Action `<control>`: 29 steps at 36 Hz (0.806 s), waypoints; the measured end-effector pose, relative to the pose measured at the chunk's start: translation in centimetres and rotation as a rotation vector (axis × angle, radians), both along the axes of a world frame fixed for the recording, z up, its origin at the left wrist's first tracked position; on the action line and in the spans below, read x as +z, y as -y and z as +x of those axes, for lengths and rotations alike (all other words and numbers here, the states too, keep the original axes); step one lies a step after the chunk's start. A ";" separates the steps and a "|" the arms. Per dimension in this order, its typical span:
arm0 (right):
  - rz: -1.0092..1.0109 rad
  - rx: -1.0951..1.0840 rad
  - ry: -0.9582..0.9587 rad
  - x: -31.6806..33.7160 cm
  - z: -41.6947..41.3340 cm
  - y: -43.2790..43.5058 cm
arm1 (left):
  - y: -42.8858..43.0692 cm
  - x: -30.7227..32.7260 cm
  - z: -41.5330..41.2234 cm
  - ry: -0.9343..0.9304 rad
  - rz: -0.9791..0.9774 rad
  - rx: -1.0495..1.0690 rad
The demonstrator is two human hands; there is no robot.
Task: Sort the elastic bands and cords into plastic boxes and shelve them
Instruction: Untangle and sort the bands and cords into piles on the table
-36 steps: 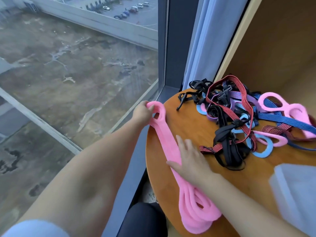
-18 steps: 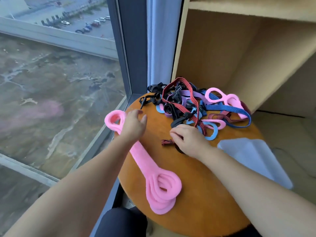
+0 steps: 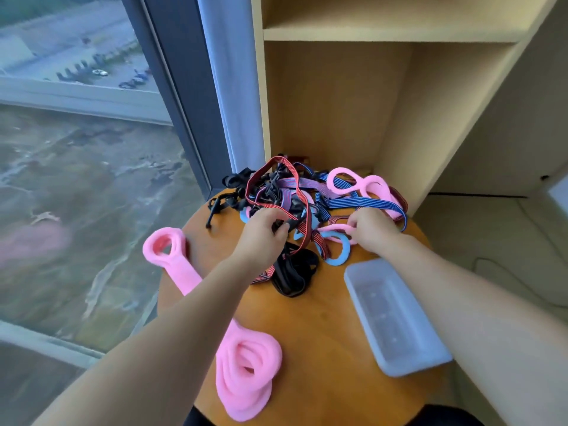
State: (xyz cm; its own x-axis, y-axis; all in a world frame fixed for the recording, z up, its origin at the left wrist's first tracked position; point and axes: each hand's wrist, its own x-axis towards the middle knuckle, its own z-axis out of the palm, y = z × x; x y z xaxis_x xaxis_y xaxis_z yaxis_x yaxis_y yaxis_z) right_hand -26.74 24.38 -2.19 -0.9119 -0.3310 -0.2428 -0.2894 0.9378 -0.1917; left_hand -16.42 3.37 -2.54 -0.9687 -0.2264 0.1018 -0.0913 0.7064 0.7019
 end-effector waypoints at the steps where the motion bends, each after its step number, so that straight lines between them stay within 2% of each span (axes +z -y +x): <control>1: -0.034 -0.002 -0.014 0.0 -0.3 -0.1 | -0.1 0.1 -0.3 0.003 -0.009 -0.015; 8: -0.423 -0.111 -0.093 3.0 -2.2 -0.5 | -1.8 1.9 -2.2 0.008 0.048 -0.053; 14: -0.712 -0.035 -0.198 8.4 -2.5 -0.1 | -3.5 5.3 -3.4 -0.086 0.140 -0.071; 22: -0.799 0.170 -0.270 15.7 -0.7 0.8 | -5.0 12.6 -4.6 -0.201 0.120 -0.198; 25: -0.809 0.221 -0.313 18.6 0.0 1.4 | -5.2 15.4 -5.2 -0.227 0.091 -0.172; 29: -0.968 0.232 -0.345 22.1 0.5 1.4 | -5.2 19.2 -5.9 -0.295 0.233 -0.129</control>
State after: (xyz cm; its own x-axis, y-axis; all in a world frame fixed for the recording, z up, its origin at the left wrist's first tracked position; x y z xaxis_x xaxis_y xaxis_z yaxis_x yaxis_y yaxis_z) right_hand -26.24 22.97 19.87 -0.7706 -0.4204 0.4789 -0.6236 0.3430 -0.7024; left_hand -22.33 8.56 16.70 -0.9277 -0.1543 0.3399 0.2173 0.5172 0.8278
